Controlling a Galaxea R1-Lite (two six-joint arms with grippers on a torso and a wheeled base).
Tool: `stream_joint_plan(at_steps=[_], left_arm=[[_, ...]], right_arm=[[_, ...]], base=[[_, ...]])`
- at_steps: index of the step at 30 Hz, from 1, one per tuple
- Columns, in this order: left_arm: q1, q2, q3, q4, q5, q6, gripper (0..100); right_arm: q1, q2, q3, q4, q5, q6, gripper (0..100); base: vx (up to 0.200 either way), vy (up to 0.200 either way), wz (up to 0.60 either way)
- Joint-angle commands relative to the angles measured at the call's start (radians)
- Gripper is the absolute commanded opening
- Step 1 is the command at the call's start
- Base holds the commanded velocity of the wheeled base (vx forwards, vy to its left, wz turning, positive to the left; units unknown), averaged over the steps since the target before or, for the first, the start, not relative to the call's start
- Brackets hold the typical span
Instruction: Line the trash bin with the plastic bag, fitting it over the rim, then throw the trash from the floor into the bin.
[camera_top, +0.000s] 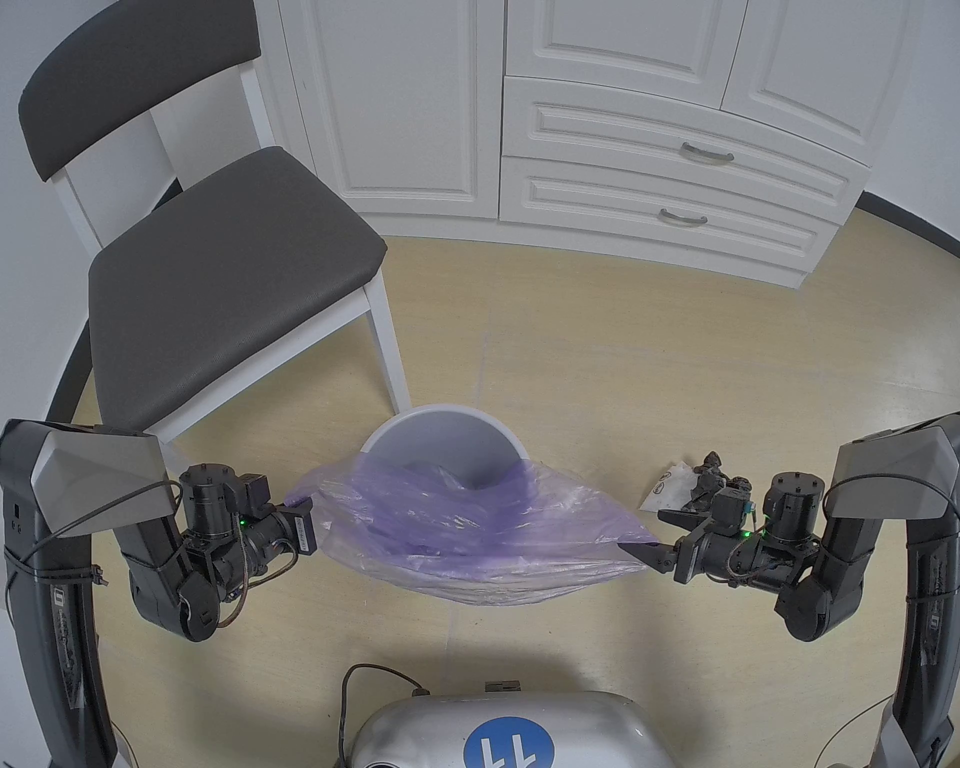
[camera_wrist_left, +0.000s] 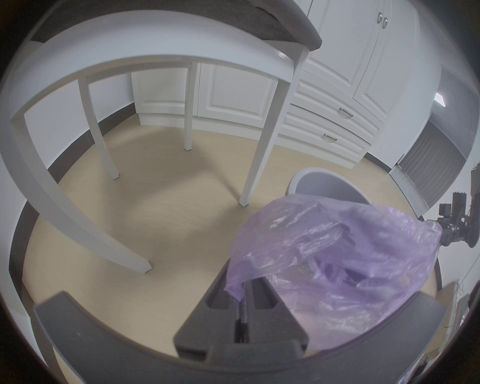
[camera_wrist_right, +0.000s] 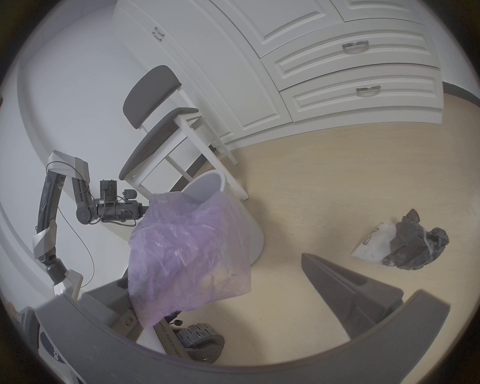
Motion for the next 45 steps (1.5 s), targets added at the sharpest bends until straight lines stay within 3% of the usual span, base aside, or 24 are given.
stream_joint_plan(at_steps=[1, 4, 13, 25, 28, 29, 30, 31, 32, 33, 35, 38, 41, 45], left_arm=[[0.001, 0.007, -0.005, 0.019, 0.004, 0.001, 0], [0.006, 0.007, -0.019, 0.045, 0.007, 0.001, 0], [0.024, 0.025, -0.056, 0.084, 0.016, 0.001, 0], [0.033, 0.031, -0.071, 0.085, 0.031, 0.009, 0], [0.030, 0.011, -0.055, 0.081, 0.030, 0.009, 0], [0.029, -0.006, -0.041, 0.079, 0.030, 0.009, 0], [0.029, -0.006, -0.041, 0.079, 0.030, 0.009, 0], [0.027, -0.023, -0.027, 0.079, 0.028, 0.009, 0], [0.027, -0.023, -0.027, 0.079, 0.028, 0.009, 0], [0.024, -0.049, -0.012, 0.078, 0.027, 0.009, 0], [0.024, -0.069, -0.001, 0.078, 0.020, 0.009, 0], [0.022, -0.086, 0.007, 0.078, 0.017, 0.009, 0], [0.021, -0.086, 0.028, 0.067, 0.013, 0.013, 0], [0.024, -0.112, 0.051, 0.044, -0.027, 0.012, 0]], right_arm=[[-0.025, 0.000, 0.010, -0.017, 0.022, 0.001, 100], [-0.042, -0.003, 0.023, -0.017, 0.074, -0.002, 100], [-0.092, -0.039, 0.030, -0.017, 0.126, -0.002, 100], [-0.109, -0.069, 0.026, -0.017, 0.128, -0.001, 100], [-0.055, -0.115, 0.024, -0.017, 0.053, -0.014, 100], [-0.014, -0.143, 0.024, -0.017, -0.039, -0.014, 100], [-0.014, -0.143, 0.024, -0.017, -0.039, -0.014, 100], [0.023, -0.163, 0.019, -0.017, -0.139, -0.017, 100], [0.023, -0.163, 0.019, -0.017, -0.139, -0.017, 100], [0.080, -0.194, 0.003, -0.017, -0.277, -0.025, 100], [0.127, -0.209, -0.013, -0.017, -0.335, -0.062, 100], [0.184, -0.227, -0.073, -0.017, -0.394, -0.194, 100], [0.270, -0.273, -0.217, 0.177, -0.567, -0.290, 100], [0.391, -0.309, -0.459, 0.527, -0.786, -0.295, 100]], base=[[0.000, 0.000, 0.00], [0.000, 0.000, 0.00], [0.000, 0.000, 0.00], [0.000, 0.000, 0.00], [0.000, 0.000, 0.00], [0.000, 0.000, 0.00], [0.000, 0.000, 0.00], [0.000, 0.000, 0.00], [0.000, 0.000, 0.00], [0.000, 0.000, 0.00], [0.000, 0.000, 0.00], [0.000, 0.000, 0.00], [0.000, 0.000, 0.00], [0.000, 0.000, 0.00]])
